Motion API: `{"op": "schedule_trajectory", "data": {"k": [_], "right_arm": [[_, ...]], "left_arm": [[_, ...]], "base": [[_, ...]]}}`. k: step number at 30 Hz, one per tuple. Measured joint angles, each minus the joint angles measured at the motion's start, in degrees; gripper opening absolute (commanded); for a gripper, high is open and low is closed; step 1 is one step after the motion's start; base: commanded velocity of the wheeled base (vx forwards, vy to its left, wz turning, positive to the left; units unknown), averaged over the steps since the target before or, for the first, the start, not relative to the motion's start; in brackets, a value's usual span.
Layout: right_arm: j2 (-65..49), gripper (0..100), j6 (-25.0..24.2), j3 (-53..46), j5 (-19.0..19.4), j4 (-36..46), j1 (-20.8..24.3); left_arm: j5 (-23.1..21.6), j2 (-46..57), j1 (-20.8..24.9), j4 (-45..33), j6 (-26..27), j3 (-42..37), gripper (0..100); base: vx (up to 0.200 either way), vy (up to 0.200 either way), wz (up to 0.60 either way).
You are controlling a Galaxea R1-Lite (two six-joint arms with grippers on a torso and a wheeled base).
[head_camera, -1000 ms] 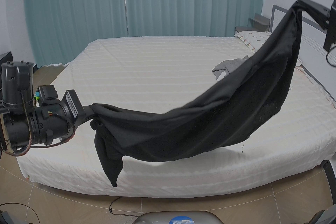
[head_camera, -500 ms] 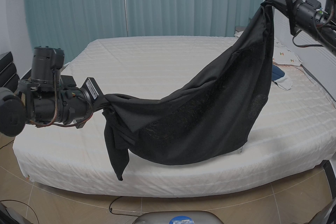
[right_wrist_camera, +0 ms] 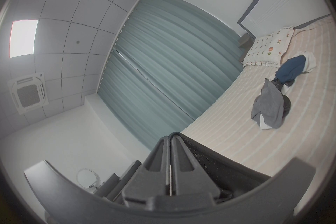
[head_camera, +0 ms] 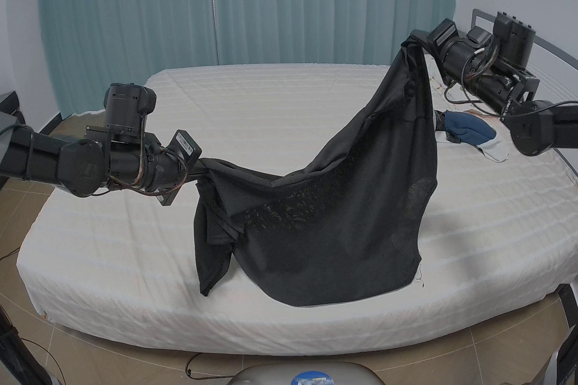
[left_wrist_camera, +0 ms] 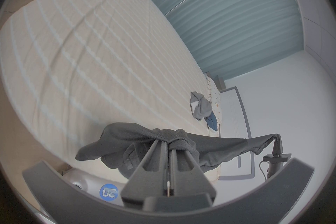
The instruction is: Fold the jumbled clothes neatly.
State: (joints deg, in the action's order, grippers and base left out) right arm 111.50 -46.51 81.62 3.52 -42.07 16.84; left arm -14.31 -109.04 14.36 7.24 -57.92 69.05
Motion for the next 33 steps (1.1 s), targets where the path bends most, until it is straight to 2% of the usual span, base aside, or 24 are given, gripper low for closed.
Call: {"op": "schedule_trajectory", "data": {"k": [2, 9, 17, 24, 25, 26, 27, 33], "right_arm": [[2.3, 0, 0.7, 0.3, -0.1, -1.4, 0.1], [10.7, 0, 1.7, 1.8, -1.8, -4.4, 0.6], [22.7, 0, 1.8, 9.3, -7.6, -5.6, 0.6], [31.9, 0, 1.8, 16.2, -11.1, -5.7, 0.4], [32.9, 0, 1.9, 17.2, -11.7, -5.6, 0.3], [34.1, 0, 1.9, 18.2, -12.2, -5.4, 0.1], [35.2, 100, 2.0, 19.0, -12.7, -5.1, 0.0], [39.8, 100, 2.5, 20.7, -13.2, -3.9, -0.5]], "left_arm": [[-0.1, -2.2, -0.5, 0.0, -0.2, 1.2, 0], [-0.2, -9.8, -1.7, 0.0, -1.4, 6.1, 0], [0.0, -20.2, -2.7, -0.2, -3.7, 16.1, 0], [0.1, -28.9, -3.6, -0.1, -7.9, 24.2, 0], [0.1, -29.7, -3.7, -0.1, -8.0, 24.7, 100], [0.2, -30.6, -3.8, -0.1, -8.2, 25.2, 100], [0.3, -31.4, -3.9, -0.1, -8.2, 25.7, 100], [0.5, -34.0, -4.2, -0.2, -8.4, 26.9, 100]], "base": [[0.2, 0.0, 0.0], [0.0, 0.0, 0.0], [0.0, 0.0, 0.0], [0.0, 0.0, 0.0], [0.0, 0.0, 0.0], [0.0, 0.0, 0.0], [0.0, 0.0, 0.0], [0.0, 0.0, 0.0]]}}
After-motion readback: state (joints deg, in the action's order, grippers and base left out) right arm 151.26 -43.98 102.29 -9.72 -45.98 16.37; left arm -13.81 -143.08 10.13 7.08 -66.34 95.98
